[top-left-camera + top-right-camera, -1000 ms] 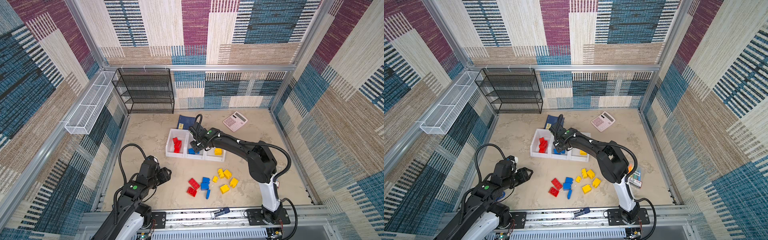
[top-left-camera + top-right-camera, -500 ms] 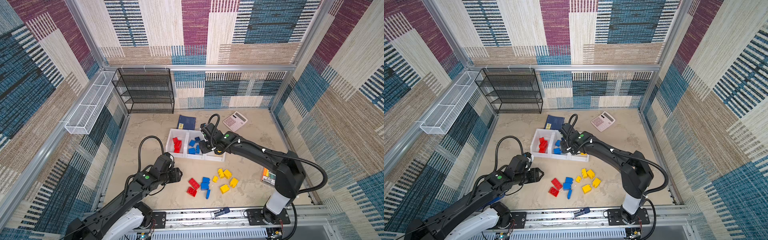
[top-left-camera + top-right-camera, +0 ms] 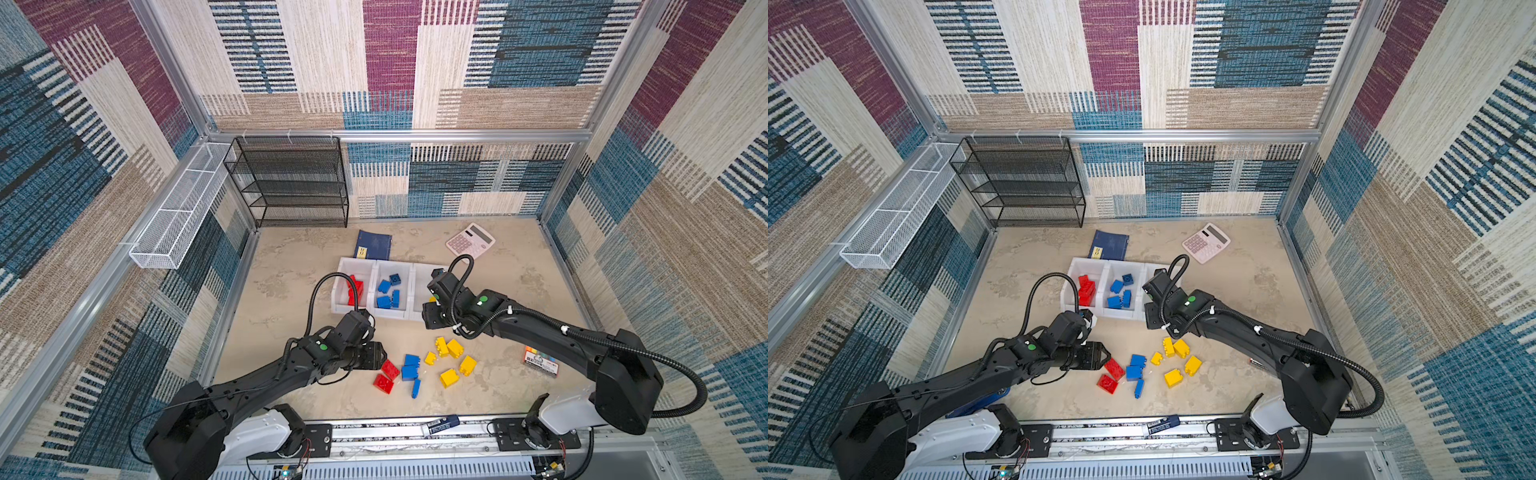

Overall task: Sort the legos into containers by color
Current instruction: 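Release the blue brick into the middle compartment and move the right gripper over yellow bricks, then grasp a red brick with the left gripper while the right grasps a tall yellow brick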

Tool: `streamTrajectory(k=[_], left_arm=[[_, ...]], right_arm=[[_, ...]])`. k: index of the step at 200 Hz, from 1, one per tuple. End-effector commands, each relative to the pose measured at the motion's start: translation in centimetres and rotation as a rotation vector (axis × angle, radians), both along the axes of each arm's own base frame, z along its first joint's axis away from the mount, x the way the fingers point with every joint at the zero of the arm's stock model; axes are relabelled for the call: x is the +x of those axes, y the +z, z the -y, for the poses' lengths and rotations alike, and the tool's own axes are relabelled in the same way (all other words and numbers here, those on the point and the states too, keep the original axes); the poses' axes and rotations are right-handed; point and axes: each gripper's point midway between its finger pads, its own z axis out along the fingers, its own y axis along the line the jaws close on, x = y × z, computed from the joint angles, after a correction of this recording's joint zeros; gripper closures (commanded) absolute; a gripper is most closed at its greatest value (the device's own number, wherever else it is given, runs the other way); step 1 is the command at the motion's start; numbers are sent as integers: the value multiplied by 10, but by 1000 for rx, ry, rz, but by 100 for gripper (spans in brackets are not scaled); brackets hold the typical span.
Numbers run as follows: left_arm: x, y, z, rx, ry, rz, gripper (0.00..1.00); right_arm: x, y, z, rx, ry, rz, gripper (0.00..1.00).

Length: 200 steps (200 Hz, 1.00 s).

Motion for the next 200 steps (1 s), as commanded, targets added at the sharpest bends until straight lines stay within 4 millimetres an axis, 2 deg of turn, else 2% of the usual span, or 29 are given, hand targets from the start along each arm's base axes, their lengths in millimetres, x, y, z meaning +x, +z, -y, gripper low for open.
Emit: streamTrajectory(k=[1,45,138,200], left_arm=[[1,3,12,-35,-5,-2,40],[-4,-15,19,0,-15,-57,40],[14,-12,46,29,-72,-33,41],[6,-11,32,185,-29,-27,41]], right_arm=[[7,8,-4,33,-25,33,38],[7,4,-4,24,-16,24,38],[7,6,-7,14,14,22,38],[0,-2,-2,27,11,14,38]])
